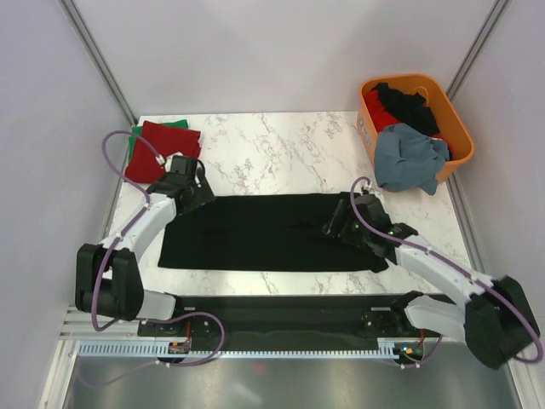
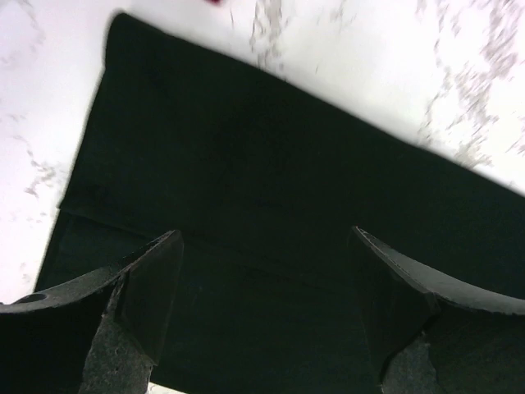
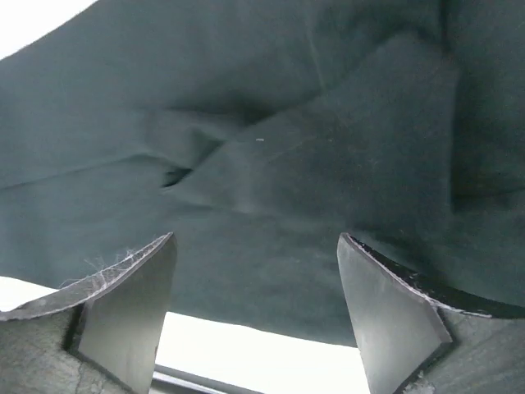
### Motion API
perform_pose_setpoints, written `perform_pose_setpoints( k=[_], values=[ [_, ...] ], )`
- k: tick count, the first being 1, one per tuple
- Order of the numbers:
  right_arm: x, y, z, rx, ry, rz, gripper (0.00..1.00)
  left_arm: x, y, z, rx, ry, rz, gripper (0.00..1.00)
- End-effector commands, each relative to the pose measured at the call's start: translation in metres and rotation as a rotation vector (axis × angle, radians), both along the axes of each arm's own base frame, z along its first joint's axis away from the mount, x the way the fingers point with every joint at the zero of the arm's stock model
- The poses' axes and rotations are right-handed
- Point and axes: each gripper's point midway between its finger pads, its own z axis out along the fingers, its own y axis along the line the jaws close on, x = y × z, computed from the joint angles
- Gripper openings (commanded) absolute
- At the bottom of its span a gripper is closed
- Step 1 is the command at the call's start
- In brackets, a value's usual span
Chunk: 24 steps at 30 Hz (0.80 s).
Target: Fold and stack the t-shirts
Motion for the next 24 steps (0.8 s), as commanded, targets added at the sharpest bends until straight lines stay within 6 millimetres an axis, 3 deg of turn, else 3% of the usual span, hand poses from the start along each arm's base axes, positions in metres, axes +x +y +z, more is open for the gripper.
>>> perform_pose_setpoints(
  k=[1, 2, 6, 7, 9, 10, 11, 13, 15, 16, 18, 19, 21, 22, 24],
  values=[
    [0.009, 0.005, -0.019, -0.018, 0.082, -0.075, 0.87, -0.016, -0.01, -0.036, -0.019, 0.109, -0.016, 0.87],
    [0.011, -0.001, -0.033, -0.063, 0.117, -0.094, 0.89, -0.018, -0.017, -0.043, -0.025, 0.132, -0.036, 0.87],
    [0.028, -0.013, -0.056, -0.131, 0.188, -0.123, 0.91, -0.034, -0.027, -0.094, -0.025, 0.326, -0.064, 0.82],
    [0.04, -0.012, -0.052, -0.128, 0.182, -0.117, 0.91, -0.034, -0.03, -0.098, -0.034, 0.345, -0.066, 0.82],
    [0.053, -0.015, -0.065, -0.141, 0.227, -0.118, 0.91, -0.039, -0.033, -0.107, -0.051, 0.385, -0.07, 0.77],
    [0.073, -0.01, -0.057, -0.14, 0.196, -0.102, 0.91, -0.039, -0.036, -0.109, -0.063, 0.394, -0.076, 0.76],
    [0.08, -0.008, -0.071, -0.161, 0.232, -0.09, 0.91, -0.042, -0.042, -0.109, -0.093, 0.4, -0.09, 0.74],
    [0.101, 0.0, -0.075, -0.167, 0.245, -0.054, 0.9, -0.044, -0.047, -0.104, -0.121, 0.389, -0.109, 0.7],
    [0.135, 0.012, -0.082, -0.189, 0.268, -0.014, 0.9, -0.05, -0.055, -0.101, -0.165, 0.385, -0.124, 0.69],
    [0.165, 0.021, -0.083, -0.186, 0.251, -0.008, 0.9, -0.058, -0.059, -0.103, -0.197, 0.396, -0.136, 0.69],
    [0.185, 0.029, -0.087, -0.2, 0.268, 0.026, 0.9, -0.068, -0.072, -0.098, -0.263, 0.391, -0.173, 0.67],
    [0.208, 0.039, -0.091, -0.198, 0.27, 0.042, 0.9, -0.072, -0.08, -0.096, -0.306, 0.392, -0.19, 0.67],
    [0.233, 0.052, -0.091, -0.179, 0.258, 0.078, 0.89, -0.079, -0.094, -0.09, -0.379, 0.383, -0.226, 0.67],
    [0.258, 0.07, -0.09, -0.136, 0.224, 0.115, 0.89, -0.08, -0.109, -0.083, -0.458, 0.375, -0.269, 0.67],
    [0.275, 0.08, -0.092, -0.118, 0.224, 0.151, 0.89, -0.089, -0.122, -0.081, -0.519, 0.395, -0.279, 0.66]
  ],
)
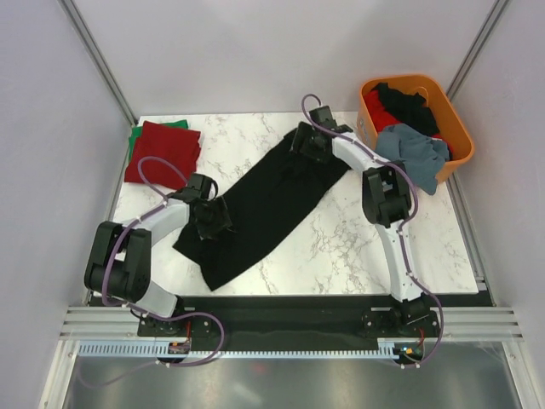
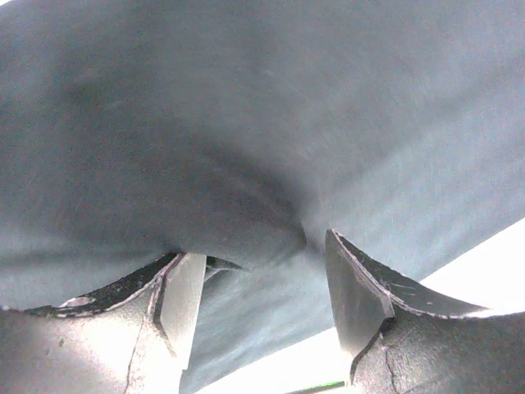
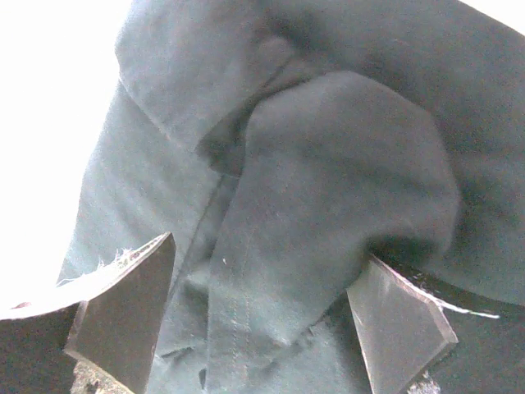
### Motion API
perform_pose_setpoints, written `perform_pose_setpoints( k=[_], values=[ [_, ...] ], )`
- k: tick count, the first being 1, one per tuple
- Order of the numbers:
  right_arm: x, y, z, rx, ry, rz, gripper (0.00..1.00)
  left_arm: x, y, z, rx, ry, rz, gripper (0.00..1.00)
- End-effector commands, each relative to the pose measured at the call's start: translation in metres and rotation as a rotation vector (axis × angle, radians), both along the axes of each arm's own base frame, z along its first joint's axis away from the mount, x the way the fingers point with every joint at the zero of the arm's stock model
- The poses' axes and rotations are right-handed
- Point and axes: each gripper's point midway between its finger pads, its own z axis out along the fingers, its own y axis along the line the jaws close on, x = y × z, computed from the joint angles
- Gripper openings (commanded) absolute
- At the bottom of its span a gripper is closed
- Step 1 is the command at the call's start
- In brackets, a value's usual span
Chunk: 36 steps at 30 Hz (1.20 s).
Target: Fold and stack the t-shirts
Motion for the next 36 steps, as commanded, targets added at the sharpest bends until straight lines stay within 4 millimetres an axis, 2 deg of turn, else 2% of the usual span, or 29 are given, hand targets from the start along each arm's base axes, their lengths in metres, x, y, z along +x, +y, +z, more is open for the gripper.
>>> perform_pose_setpoints(
  k=[1, 3, 4, 5, 6, 7, 8, 9, 10, 11, 12, 14, 16, 19, 20, 21, 23, 24, 26, 27, 29, 30, 31, 32, 33, 34, 35, 36],
  values=[
    [0.007, 0.022, -0.048, 0.028, 0.121, 0.126, 0.89, -0.035, -0.05, 0.002, -0.25, 0.125, -0.054, 0.67],
    [0.024, 0.028, -0.05, 0.07, 0.097, 0.136, 0.9, -0.053, -0.069, -0.005, -0.276, 0.167, -0.079, 0.66],
    [0.039, 0.04, -0.05, 0.106, 0.047, 0.155, 0.9, -0.061, -0.077, -0.008, -0.291, 0.187, -0.084, 0.67],
    [0.045, 0.046, -0.049, 0.148, 0.027, 0.182, 0.91, -0.067, -0.097, -0.009, -0.321, 0.165, -0.128, 0.67],
    [0.051, 0.049, -0.05, 0.172, 0.008, 0.183, 0.92, -0.081, -0.106, -0.017, -0.346, 0.214, -0.093, 0.67],
    [0.06, 0.052, -0.054, 0.192, -0.03, 0.188, 0.93, -0.086, -0.119, -0.017, -0.378, 0.218, -0.105, 0.66],
    [0.061, 0.056, -0.054, 0.217, -0.042, 0.203, 0.93, -0.096, -0.142, -0.016, -0.409, 0.212, -0.163, 0.66],
    [0.064, 0.057, -0.055, 0.226, -0.058, 0.212, 0.94, -0.1, -0.157, -0.014, -0.435, 0.227, -0.166, 0.66],
    [0.069, 0.059, -0.056, 0.234, -0.083, 0.221, 0.95, -0.108, -0.166, -0.02, -0.435, 0.265, -0.183, 0.66],
    [0.069, 0.062, -0.056, 0.241, -0.091, 0.234, 0.95, -0.119, -0.182, -0.018, -0.444, 0.28, -0.229, 0.66],
    [0.071, 0.063, -0.053, 0.242, -0.106, 0.242, 0.96, -0.117, -0.198, -0.009, -0.47, 0.276, -0.245, 0.66],
    [0.075, 0.062, -0.05, 0.233, -0.131, 0.255, 0.97, -0.127, -0.217, -0.004, -0.472, 0.284, -0.308, 0.64],
    [0.078, 0.059, -0.042, 0.209, -0.155, 0.252, 0.97, -0.124, -0.226, 0.007, -0.456, 0.261, -0.316, 0.64],
    [0.079, 0.055, -0.031, 0.194, -0.171, 0.249, 0.97, -0.123, -0.222, 0.023, -0.419, 0.228, -0.307, 0.64],
    [0.079, 0.054, -0.028, 0.191, -0.177, 0.254, 0.98, -0.122, -0.222, 0.041, -0.435, 0.183, -0.312, 0.65],
    [0.08, 0.055, -0.016, 0.192, -0.194, 0.257, 0.98, -0.121, -0.214, 0.043, -0.397, 0.166, -0.295, 0.65],
    [0.08, 0.053, -0.001, 0.193, -0.209, 0.259, 0.98, -0.121, -0.209, 0.065, -0.392, 0.1, -0.296, 0.7],
    [0.08, 0.054, 0.019, 0.198, -0.235, 0.264, 0.98, -0.121, -0.206, 0.073, -0.387, 0.074, -0.306, 0.71],
    [0.077, 0.055, 0.042, 0.21, -0.254, 0.271, 0.98, -0.122, -0.192, 0.078, -0.331, 0.053, -0.294, 0.73],
    [0.076, 0.056, 0.071, 0.219, -0.293, 0.28, 0.98, -0.119, -0.188, 0.094, -0.336, 0.002, -0.301, 0.73],
    [0.069, 0.054, 0.098, 0.22, -0.304, 0.29, 0.98, -0.119, -0.169, 0.102, -0.269, -0.038, -0.295, 0.73],
    [0.063, 0.051, 0.127, 0.221, -0.336, 0.297, 0.98, -0.113, -0.157, 0.118, -0.238, -0.116, -0.3, 0.73],
    [0.055, 0.049, 0.137, 0.216, -0.328, 0.304, 0.98, -0.113, -0.147, 0.125, -0.216, -0.143, -0.29, 0.73],
    [0.048, 0.047, 0.149, 0.202, -0.335, 0.304, 0.98, -0.12, -0.133, 0.123, -0.178, -0.133, -0.283, 0.73],
    [0.017, 0.025, 0.185, 0.123, -0.32, 0.281, 0.98, -0.125, -0.109, 0.136, -0.16, -0.215, -0.271, 0.73],
    [0.015, 0.027, 0.186, 0.123, -0.32, 0.285, 0.98, -0.125, -0.108, 0.136, -0.16, -0.216, -0.271, 0.73],
    [0.008, 0.013, 0.188, 0.056, -0.31, 0.239, 0.98, -0.131, -0.099, 0.129, -0.143, -0.203, -0.266, 0.72],
    [-0.022, -0.003, 0.191, 0.001, -0.247, 0.219, 0.98, -0.135, -0.094, 0.127, -0.145, -0.205, -0.266, 0.72]
  ],
)
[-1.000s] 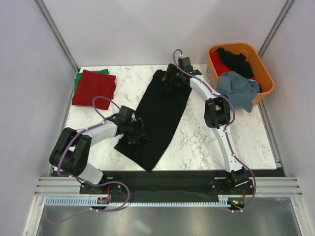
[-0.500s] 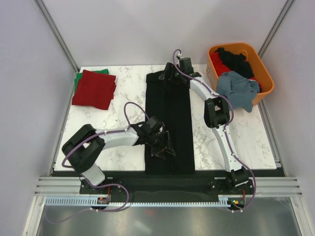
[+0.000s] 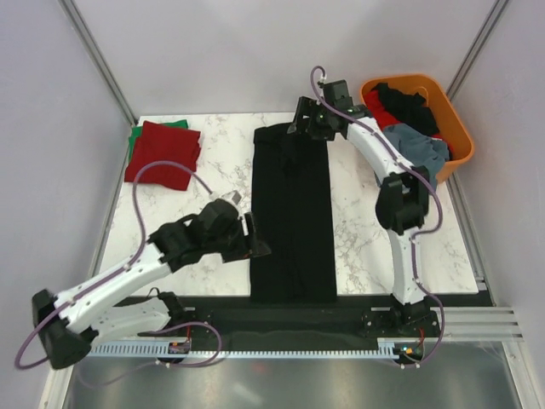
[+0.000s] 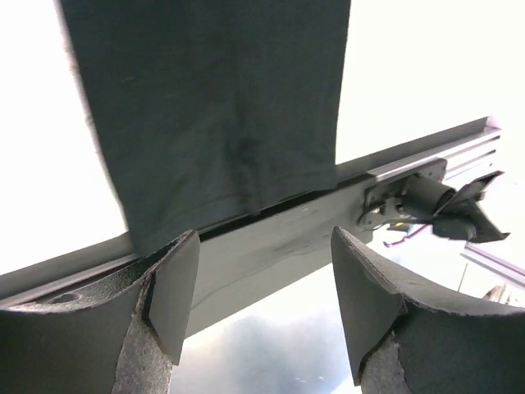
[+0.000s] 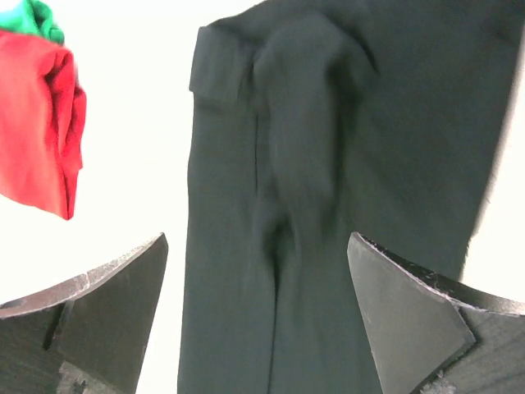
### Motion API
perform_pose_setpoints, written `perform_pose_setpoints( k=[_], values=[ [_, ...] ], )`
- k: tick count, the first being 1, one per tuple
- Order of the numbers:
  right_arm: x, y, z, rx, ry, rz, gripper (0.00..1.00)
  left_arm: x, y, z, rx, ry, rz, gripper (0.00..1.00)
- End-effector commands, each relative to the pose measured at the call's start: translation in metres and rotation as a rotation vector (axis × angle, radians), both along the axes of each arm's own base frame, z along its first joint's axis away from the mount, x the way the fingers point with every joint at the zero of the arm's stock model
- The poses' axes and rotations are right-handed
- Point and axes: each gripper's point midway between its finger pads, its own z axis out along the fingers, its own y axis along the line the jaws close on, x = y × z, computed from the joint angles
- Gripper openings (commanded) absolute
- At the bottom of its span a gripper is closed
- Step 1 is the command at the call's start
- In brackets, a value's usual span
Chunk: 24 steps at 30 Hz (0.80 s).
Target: Fold and stack the t-shirts
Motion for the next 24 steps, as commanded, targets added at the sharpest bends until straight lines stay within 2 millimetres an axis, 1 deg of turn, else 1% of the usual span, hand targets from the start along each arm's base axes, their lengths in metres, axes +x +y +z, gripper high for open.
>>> perform_pose_setpoints(
  k=[1, 2, 3, 4, 5, 6, 7, 8, 9, 10, 11, 12, 13, 14, 15, 17, 18, 19, 21, 22, 23, 24],
  values=[
    [-0.07, -0.041, 0.078, -0.161, -0.015, -0.072, 0.98, -0.015, 0.049, -0.012, 0.119, -0.052, 0.027, 0.72],
    [-0.089, -0.054, 0.072, -0.202, 0.026, -0.103, 0.98, -0.023, 0.056, -0.027, 0.134, -0.022, 0.037, 0.71],
    [-0.129, -0.078, 0.056, -0.274, 0.089, -0.147, 0.98, -0.028, 0.059, -0.032, 0.127, -0.006, 0.036, 0.71],
    [-0.156, -0.084, 0.047, -0.297, 0.122, -0.168, 0.98, -0.033, 0.062, -0.032, 0.096, -0.012, 0.043, 0.7],
    [-0.182, -0.092, 0.038, -0.316, 0.152, -0.188, 0.98, -0.041, 0.068, -0.048, 0.107, 0.029, 0.058, 0.68],
    [-0.228, -0.11, 0.023, -0.331, 0.182, -0.21, 0.98, -0.045, 0.068, -0.051, 0.089, 0.041, 0.059, 0.68],
    [-0.255, -0.104, 0.017, -0.285, 0.198, -0.231, 0.98, -0.051, 0.072, -0.062, 0.08, 0.059, 0.069, 0.66],
    [-0.279, -0.103, 0.012, -0.251, 0.2, -0.226, 0.98, -0.053, 0.073, -0.065, 0.071, 0.064, 0.074, 0.65],
    [-0.319, -0.112, -0.003, -0.212, 0.213, -0.235, 0.98, -0.054, 0.074, -0.069, 0.066, 0.067, 0.079, 0.65],
    [-0.338, -0.11, -0.01, -0.18, 0.227, -0.231, 0.98, -0.054, 0.073, -0.071, 0.056, 0.065, 0.082, 0.63],
    [-0.36, -0.102, -0.017, -0.131, 0.26, -0.235, 0.98, -0.056, 0.074, -0.077, 0.06, 0.077, 0.09, 0.63],
    [-0.385, -0.108, -0.037, -0.117, 0.292, -0.23, 0.98, -0.059, 0.071, -0.079, 0.048, 0.093, 0.076, 0.63],
    [-0.399, -0.104, -0.046, -0.094, 0.322, -0.213, 0.97, -0.058, 0.067, -0.08, 0.036, 0.092, 0.075, 0.63],
    [-0.414, -0.095, -0.053, -0.083, 0.336, -0.172, 0.95, -0.059, 0.067, -0.086, 0.036, 0.107, 0.078, 0.63],
    [-0.427, -0.096, -0.065, -0.08, 0.364, -0.178, 0.95, -0.06, 0.065, -0.092, 0.04, 0.126, 0.078, 0.63],
    [-0.441, -0.097, -0.077, -0.127, 0.366, -0.162, 0.92, -0.059, 0.059, -0.1, 0.017, 0.14, 0.085, 0.64],
    [-0.446, -0.099, -0.085, -0.15, 0.385, -0.173, 0.92, -0.06, 0.057, -0.105, 0.015, 0.154, 0.083, 0.64],
    [-0.452, -0.096, -0.089, -0.166, 0.388, -0.151, 0.91, -0.06, 0.055, -0.108, 0.009, 0.16, 0.085, 0.64],
    [-0.457, -0.091, -0.101, -0.168, 0.398, -0.14, 0.87, -0.06, 0.049, -0.115, -0.022, 0.17, 0.084, 0.64],
    [-0.461, -0.087, -0.106, -0.166, 0.406, -0.132, 0.84, -0.063, 0.05, -0.123, -0.013, 0.184, 0.082, 0.63],
    [-0.465, -0.088, -0.115, -0.179, 0.42, -0.13, 0.78, -0.061, 0.045, -0.122, -0.036, 0.182, 0.083, 0.63],
    [-0.465, -0.085, -0.117, -0.169, 0.415, -0.127, 0.76, -0.062, 0.044, -0.124, -0.039, 0.189, 0.08, 0.63]
  ],
)
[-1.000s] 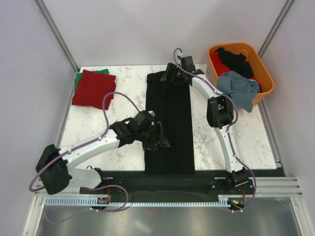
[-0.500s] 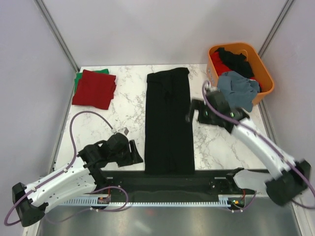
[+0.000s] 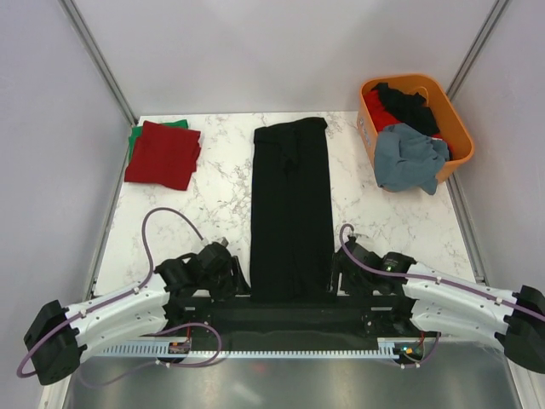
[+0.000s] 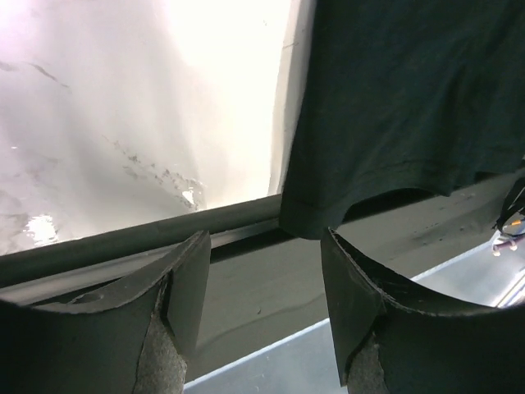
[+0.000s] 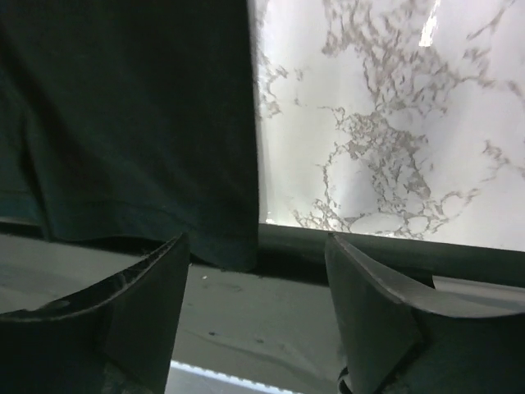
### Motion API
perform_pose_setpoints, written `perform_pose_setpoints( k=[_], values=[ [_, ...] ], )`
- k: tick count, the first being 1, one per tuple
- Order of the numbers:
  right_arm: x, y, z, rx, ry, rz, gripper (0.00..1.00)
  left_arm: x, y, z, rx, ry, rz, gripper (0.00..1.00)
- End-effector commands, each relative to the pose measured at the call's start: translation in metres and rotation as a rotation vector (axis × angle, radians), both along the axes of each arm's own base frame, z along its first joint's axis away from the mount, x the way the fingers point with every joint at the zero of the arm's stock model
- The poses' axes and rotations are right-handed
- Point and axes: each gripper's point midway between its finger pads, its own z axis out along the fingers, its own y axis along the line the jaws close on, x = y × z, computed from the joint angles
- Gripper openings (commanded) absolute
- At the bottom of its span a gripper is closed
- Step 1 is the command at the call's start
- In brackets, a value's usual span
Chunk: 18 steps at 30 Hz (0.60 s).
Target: Fold and stack the t-shirts
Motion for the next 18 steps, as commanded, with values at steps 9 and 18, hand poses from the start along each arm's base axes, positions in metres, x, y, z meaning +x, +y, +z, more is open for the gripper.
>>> perform_pose_setpoints(
  k=[9, 18],
  values=[
    [-0.002, 0.014, -0.027, 0.002, -0.006, -0.047, 0.54, 0.004, -0.03, -0.008, -0.107, 0.011, 0.014, 0.63],
    [-0.001, 0.012, -0.031, -0.008, -0.014, -0.038, 0.48, 0.008, -0.044, 0.009, -0.153, -0.037, 0.007, 0.54]
  ],
)
